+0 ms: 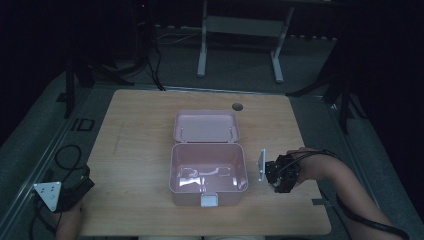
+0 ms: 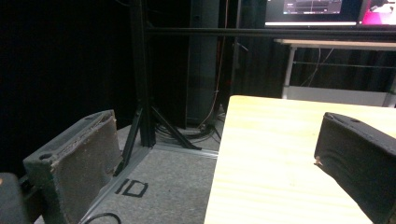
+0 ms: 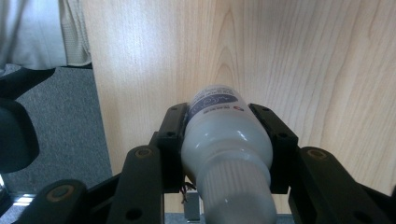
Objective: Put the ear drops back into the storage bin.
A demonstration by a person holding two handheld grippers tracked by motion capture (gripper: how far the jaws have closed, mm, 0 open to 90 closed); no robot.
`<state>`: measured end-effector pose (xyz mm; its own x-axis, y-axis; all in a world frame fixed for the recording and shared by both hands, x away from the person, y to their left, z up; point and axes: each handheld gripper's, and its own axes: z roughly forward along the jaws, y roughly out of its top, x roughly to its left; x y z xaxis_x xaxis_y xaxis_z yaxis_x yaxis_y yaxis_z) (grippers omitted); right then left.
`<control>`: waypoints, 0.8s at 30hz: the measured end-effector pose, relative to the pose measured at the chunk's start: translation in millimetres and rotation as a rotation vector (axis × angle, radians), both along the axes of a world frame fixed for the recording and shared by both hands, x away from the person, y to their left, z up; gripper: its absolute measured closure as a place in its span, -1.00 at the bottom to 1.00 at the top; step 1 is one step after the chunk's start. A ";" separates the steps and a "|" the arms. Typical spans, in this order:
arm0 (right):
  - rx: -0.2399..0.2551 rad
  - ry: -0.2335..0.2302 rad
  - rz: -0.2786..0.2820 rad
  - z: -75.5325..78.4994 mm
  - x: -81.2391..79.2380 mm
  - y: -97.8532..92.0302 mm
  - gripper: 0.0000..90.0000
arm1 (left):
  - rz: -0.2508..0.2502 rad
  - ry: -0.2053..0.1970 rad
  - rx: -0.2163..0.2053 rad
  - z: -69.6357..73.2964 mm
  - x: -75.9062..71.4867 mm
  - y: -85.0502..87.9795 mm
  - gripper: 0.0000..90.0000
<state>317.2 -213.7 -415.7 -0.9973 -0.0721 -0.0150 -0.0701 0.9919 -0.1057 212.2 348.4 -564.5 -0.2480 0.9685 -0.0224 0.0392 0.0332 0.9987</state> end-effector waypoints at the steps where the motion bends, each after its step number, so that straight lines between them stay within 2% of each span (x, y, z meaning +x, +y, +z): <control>1: 0.005 0.001 0.001 2.3 0.0 0.9 0.32 | 0.000 0.000 0.000 0.0 0.0 0.0 -0.99; 6: 0.016 0.005 -0.006 13.7 -0.9 5.5 0.32 | 0.002 0.001 0.001 0.0 0.1 0.0 -0.99; 16: 0.032 -0.019 -0.026 36.8 2.0 17.9 0.32 | 0.002 0.000 0.001 0.0 0.1 -0.2 -0.99; 24: 0.052 -0.034 -0.010 49.7 4.5 35.1 0.32 | 0.002 0.003 0.001 0.1 0.1 0.1 -0.99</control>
<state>321.7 -178.6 -366.1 -0.9968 -0.0598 -0.0525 -0.0569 0.9968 -0.0558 212.3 348.5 -564.4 -0.2497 0.9681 -0.0211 0.0418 0.0325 0.9986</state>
